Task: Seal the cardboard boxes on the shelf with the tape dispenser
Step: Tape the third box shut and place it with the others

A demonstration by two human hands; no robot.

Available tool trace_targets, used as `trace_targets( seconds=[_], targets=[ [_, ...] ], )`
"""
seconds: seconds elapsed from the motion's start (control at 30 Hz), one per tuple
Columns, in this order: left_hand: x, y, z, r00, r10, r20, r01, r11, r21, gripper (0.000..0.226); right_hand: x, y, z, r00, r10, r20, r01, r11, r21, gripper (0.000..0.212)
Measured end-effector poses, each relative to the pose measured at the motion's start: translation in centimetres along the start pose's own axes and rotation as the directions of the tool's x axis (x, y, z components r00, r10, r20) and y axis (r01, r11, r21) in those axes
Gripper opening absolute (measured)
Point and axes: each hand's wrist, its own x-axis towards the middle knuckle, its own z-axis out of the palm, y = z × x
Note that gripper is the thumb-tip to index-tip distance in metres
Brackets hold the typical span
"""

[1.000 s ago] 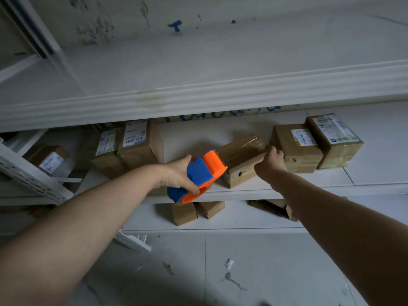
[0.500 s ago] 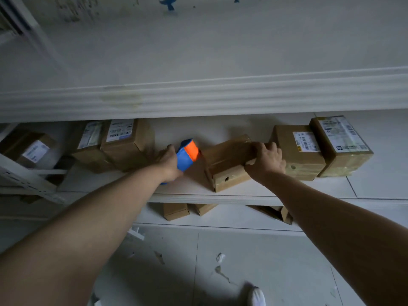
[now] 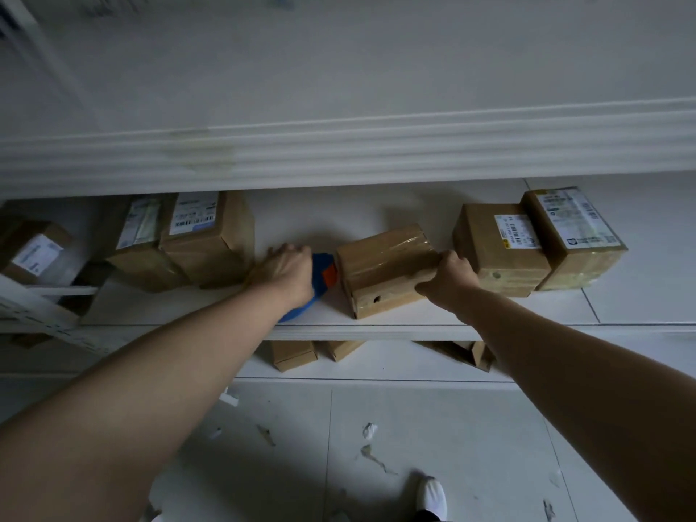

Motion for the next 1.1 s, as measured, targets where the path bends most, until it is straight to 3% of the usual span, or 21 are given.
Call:
trace_targets(
  seconds=[0.03,0.1,0.23,0.3,0.37,0.43,0.57,0.67,0.73,0.8,0.87,0.93,0.97,1.0,1.1],
  targets=[
    [0.0,0.4,-0.4,0.998,0.058,-0.037,-0.062,0.990,-0.126,0.063,0.0,0.2,0.2,1.000,0.021,0.007,-0.021,1.000,-0.003,0.056],
    [-0.1,1.4,-0.7,0.989,0.146,0.037,-0.118,0.906,-0.406,0.079,-0.2,0.5,0.3,0.999,0.034,-0.003,-0.034,0.998,0.060,0.042],
    [-0.5,2.4,-0.4,0.968,0.189,0.165,-0.065,0.824,-0.563,0.088,-0.6,0.3,-0.4,0.998,-0.017,-0.065,0.036,0.952,0.304,0.034],
    [-0.8,2.3,-0.7,0.958,0.208,0.199,-0.005,0.702,-0.712,0.070,-0.5,-0.2,-1.3,0.988,-0.043,-0.148,0.099,0.912,0.398,0.033],
    [-1.3,2.3,-1.0,0.929,0.255,0.268,0.047,0.638,-0.769,0.027,-0.1,-0.7,-2.2,0.985,-0.045,-0.167,0.124,0.858,0.499,0.032],
    [-2.0,2.4,-0.8,0.906,0.233,0.354,0.141,0.624,-0.769,0.004,0.5,-0.9,-2.4,0.990,-0.066,-0.123,0.127,0.790,0.600,0.039],
    [-2.8,2.8,0.0,0.825,0.222,0.520,0.272,0.650,-0.709,0.015,0.5,-0.8,-0.6,0.979,-0.203,0.017,0.132,0.697,0.705,0.060],
    [-3.4,2.9,0.2,0.756,0.206,0.621,0.263,0.774,-0.577,0.022,0.8,-0.8,0.9,0.969,-0.235,0.081,0.088,0.630,0.772,0.065],
    [-3.5,2.7,0.1,0.748,0.196,0.634,0.245,0.807,-0.538,0.020,1.2,-0.6,1.1,0.977,-0.202,0.064,0.067,0.581,0.811,0.065],
    [-3.3,2.2,-0.4,0.749,0.200,0.631,0.188,0.850,-0.492,0.015,1.2,-0.1,1.0,0.990,-0.138,0.021,0.067,0.607,0.792,0.067],
    [-2.6,1.5,-0.8,0.835,0.165,0.525,0.101,0.892,-0.441,0.012,0.8,0.3,0.8,0.994,-0.090,-0.066,0.111,0.731,0.673,0.061],
    [-1.7,0.5,-1.3,0.960,0.092,0.263,0.019,0.920,-0.390,0.009,0.3,0.2,0.7,0.982,-0.113,-0.150,0.176,0.835,0.521,0.045],
    [-1.3,0.0,-1.4,0.989,0.049,0.140,0.001,0.942,-0.335,0.005,-0.1,-0.1,0.7,0.973,-0.145,-0.180,0.213,0.861,0.462,0.037],
    [-1.1,-0.5,-1.6,0.998,0.021,0.067,-0.002,0.964,-0.267,0.003,-0.4,-0.6,0.7,0.961,-0.181,-0.207,0.255,0.871,0.420,0.031],
    [-1.0,-1.5,-1.2,0.995,-0.040,0.091,0.045,0.997,-0.056,0.045,-1.6,-2.3,0.8,0.939,-0.256,-0.232,0.324,0.884,0.337,0.028]
  ],
)
